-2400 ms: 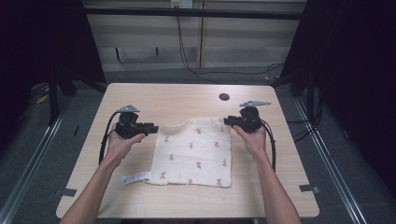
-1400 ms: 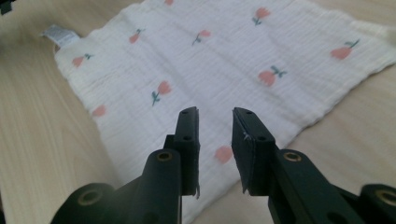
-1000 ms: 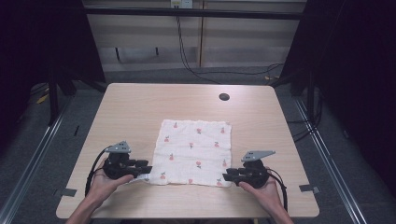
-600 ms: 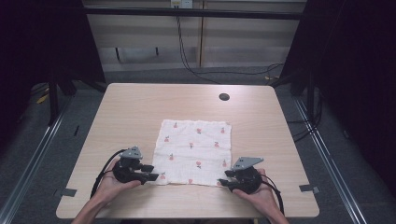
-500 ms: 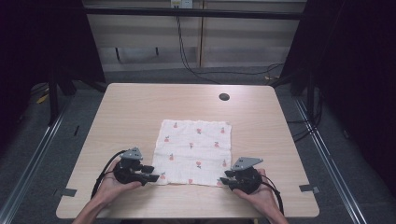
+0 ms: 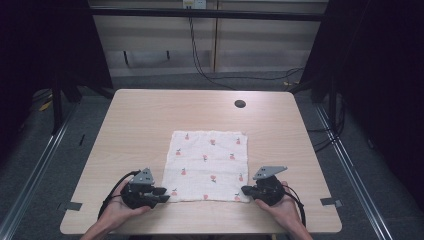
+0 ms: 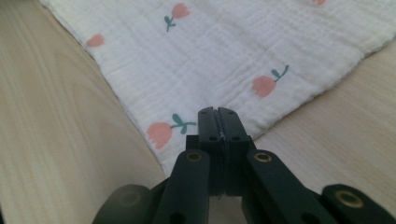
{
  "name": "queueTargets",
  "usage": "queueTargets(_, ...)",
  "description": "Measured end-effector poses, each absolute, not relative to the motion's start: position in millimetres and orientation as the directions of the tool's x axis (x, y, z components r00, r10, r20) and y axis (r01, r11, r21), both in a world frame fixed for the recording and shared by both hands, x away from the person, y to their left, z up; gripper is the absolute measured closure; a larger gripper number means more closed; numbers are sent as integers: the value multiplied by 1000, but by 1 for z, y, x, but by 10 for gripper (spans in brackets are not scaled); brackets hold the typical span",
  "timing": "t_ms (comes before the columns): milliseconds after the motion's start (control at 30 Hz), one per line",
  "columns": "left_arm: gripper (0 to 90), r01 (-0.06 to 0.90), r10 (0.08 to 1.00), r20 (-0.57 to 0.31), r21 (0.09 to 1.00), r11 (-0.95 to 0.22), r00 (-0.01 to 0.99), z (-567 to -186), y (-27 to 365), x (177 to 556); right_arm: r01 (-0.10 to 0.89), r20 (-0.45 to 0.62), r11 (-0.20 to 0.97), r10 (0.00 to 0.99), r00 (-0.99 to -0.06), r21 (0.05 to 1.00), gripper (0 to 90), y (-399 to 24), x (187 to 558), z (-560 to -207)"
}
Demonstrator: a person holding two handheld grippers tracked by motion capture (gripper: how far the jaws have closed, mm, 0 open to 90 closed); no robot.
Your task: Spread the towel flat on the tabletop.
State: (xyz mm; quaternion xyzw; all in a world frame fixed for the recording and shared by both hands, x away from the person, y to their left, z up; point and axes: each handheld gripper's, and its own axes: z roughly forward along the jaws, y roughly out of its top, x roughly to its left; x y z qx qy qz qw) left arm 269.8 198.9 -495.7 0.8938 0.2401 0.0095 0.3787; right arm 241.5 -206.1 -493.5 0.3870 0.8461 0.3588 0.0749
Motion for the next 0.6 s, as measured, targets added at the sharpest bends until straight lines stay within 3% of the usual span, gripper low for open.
queueTargets(167, 856, 442, 437, -189, 665, -601, 879, -495, 197, 263, 608, 169, 436, 705, -689, 664, 897, -207, 238, -489)
queueTargets(400, 868, 484, 425, -259, 640, -597, 867, -493, 203, 255, 609, 173, 462, 688, -705, 644, 899, -209, 229, -486)
queueTargets(600, 868, 473, 409, -257, 631, -615, 876, -490, 204, 241, 601, 197, 455, 665, -720, 657, 900, -212, 216, -486)
